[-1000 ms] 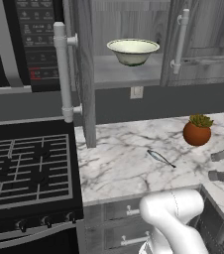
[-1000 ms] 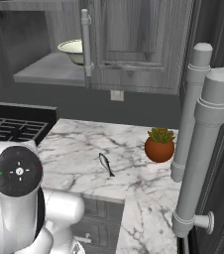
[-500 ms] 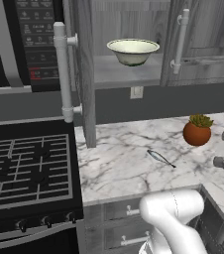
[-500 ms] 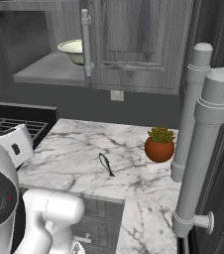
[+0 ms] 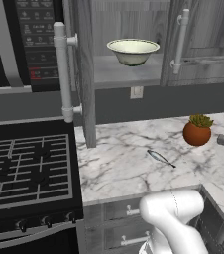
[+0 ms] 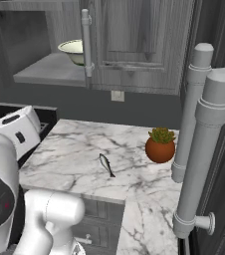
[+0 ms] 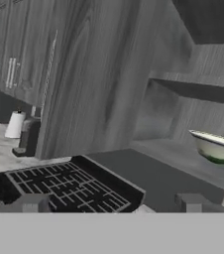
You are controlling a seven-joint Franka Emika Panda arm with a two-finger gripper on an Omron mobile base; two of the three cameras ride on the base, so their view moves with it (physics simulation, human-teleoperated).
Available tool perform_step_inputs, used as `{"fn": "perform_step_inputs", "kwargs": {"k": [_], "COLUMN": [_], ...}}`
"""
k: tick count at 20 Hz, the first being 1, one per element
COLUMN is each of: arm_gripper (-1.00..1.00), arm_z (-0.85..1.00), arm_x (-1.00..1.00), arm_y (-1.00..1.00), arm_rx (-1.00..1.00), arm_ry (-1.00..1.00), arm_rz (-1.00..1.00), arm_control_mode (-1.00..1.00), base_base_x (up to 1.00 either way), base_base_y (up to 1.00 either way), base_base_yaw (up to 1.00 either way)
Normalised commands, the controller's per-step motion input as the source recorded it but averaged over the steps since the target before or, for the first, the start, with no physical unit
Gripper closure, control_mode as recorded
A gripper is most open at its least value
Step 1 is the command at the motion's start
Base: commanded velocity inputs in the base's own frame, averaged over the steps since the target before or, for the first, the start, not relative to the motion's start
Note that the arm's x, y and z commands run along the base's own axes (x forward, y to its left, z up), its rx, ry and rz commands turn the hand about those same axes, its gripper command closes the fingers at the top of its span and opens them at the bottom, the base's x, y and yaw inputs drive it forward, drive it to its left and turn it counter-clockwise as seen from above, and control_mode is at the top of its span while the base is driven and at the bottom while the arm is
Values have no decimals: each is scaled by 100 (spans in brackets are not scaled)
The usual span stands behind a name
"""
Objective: Retrieve the bowl from the cabinet, then place the raw meat into the bowl to avoid contamination.
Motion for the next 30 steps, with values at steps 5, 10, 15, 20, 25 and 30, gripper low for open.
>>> {"fn": "perform_step_inputs", "kwargs": {"k": [5,10,15,20,25,30], "arm_gripper": [-100,-100,-100,-100,-100,-100], "arm_z": [28,24,17,17,9,8], "arm_x": [35,38,41,48,53,50], "arm_y": [-24,-25,-23,-16,-9,-8], "arm_rx": [4,5,8,9,11,11], "arm_ry": [-9,-9,-9,-10,-7,-4], "arm_rz": [-6,-5,-4,-2,0,0], "arm_control_mode": [-100,-100,-100,-100,-100,-100], "base_base_x": [0,0,0,0,0,0], "base_base_y": [0,0,0,0,0,0], "base_base_yaw": [0,0,0,0,0,0]}}
